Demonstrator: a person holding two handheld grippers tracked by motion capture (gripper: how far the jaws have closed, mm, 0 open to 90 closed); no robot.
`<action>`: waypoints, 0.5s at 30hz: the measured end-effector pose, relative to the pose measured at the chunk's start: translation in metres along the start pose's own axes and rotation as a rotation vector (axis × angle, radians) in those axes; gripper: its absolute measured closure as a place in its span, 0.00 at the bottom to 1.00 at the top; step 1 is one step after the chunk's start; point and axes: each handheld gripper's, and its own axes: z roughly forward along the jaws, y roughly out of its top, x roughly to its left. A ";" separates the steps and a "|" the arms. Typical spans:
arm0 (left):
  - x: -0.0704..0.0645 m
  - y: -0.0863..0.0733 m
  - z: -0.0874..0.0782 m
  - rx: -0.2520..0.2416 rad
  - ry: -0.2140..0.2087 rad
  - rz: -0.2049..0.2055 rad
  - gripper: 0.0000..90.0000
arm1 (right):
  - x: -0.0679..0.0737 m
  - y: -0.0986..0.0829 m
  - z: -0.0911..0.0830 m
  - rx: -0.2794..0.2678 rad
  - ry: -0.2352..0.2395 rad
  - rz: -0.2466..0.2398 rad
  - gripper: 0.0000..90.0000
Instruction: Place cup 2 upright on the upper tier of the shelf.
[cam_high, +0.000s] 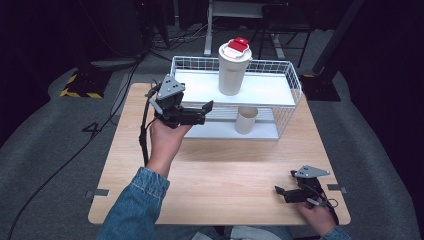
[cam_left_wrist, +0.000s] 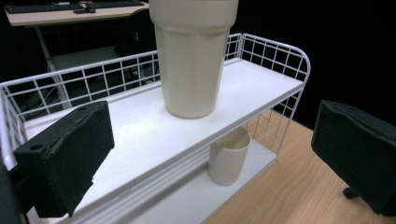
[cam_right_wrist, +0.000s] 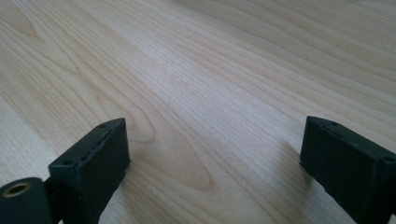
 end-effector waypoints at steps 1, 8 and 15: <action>-0.001 -0.002 -0.004 0.002 0.003 0.002 0.00 | 0.000 0.000 0.000 0.000 0.000 0.000 0.09; -0.006 -0.020 -0.024 0.008 0.005 0.006 0.00 | 0.000 0.000 0.000 0.000 0.002 -0.002 0.09; -0.008 -0.038 -0.037 0.015 0.007 0.009 0.00 | 0.000 0.000 0.000 0.000 0.002 -0.002 0.09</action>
